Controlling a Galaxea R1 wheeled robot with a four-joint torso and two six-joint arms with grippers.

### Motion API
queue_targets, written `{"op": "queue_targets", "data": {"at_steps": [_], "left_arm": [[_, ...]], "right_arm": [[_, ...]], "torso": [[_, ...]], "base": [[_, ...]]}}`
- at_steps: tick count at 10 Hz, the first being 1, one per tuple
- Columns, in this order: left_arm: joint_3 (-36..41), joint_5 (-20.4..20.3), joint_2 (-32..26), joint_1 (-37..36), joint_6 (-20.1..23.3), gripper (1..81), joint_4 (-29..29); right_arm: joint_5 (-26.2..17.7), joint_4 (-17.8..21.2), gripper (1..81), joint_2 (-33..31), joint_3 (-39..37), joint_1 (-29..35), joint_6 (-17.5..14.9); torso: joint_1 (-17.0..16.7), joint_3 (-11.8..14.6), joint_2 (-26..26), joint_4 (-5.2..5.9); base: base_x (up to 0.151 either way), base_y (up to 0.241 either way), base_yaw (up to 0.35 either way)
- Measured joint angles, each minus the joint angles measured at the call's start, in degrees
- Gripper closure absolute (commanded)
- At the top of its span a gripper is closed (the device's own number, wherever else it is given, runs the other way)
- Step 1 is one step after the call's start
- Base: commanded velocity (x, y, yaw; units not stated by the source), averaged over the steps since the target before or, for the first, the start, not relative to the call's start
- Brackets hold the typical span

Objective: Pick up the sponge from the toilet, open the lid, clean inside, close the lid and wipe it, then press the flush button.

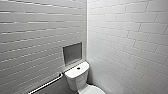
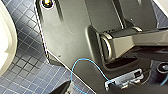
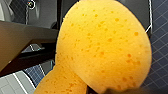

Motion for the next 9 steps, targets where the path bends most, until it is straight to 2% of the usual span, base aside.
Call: {"op": "queue_targets", "data": {"at_steps": [1,3,5,6,7,8,9], "left_arm": [[0.0,-0.4,-0.1,0.0,-0.1,1.0,-0.2],[-0.1,-2.9,0.5,0.0,-1.8,1.0,-3.5],[0.0,-6.7,1.1,0.0,-3.8,1.0,-15.6],[0.0,-8.8,0.9,0.0,-4.9,1.0,-20.1],[0.0,-10.0,0.6,0.0,-5.0,1.0,-22.1],[0.0,-9.7,0.2,0.0,-5.0,1.0,-22.2],[0.0,-6.1,-0.3,0.0,-5.0,1.0,-22.1]], "right_arm": [[0.3,1.7,81.1,0.0,0.0,0.0,-1.0],[0.3,2.1,81.1,0.2,-0.4,0.0,-1.1],[0.3,2.1,81.1,0.2,-0.8,0.0,-1.1],[0.3,2.1,81.1,0.2,-0.8,0.0,-1.1],[0.3,2.1,81.1,0.5,-0.8,0.0,-1.1],[0.3,2.1,81.1,0.6,-0.9,0.0,-1.1],[0.3,2.1,81.1,0.6,-1.1,0.0,-1.1]], "torso": [[0.0,0.0,0.0,0.00],[0.0,0.0,0.0,0.00],[0.0,0.0,0.0,0.00],[0.0,0.0,0.0,0.00],[0.0,0.0,0.0,0.00],[0.0,0.0,0.0,0.00],[0.0,0.0,0.0,0.00]], "base": [[0.000,0.000,0.000],[0.000,0.000,0.000],[0.000,0.000,0.000],[0.000,0.000,0.000],[0.000,0.000,0.000],[0.000,0.000,0.000],[0.000,0.000,0.000]]}}
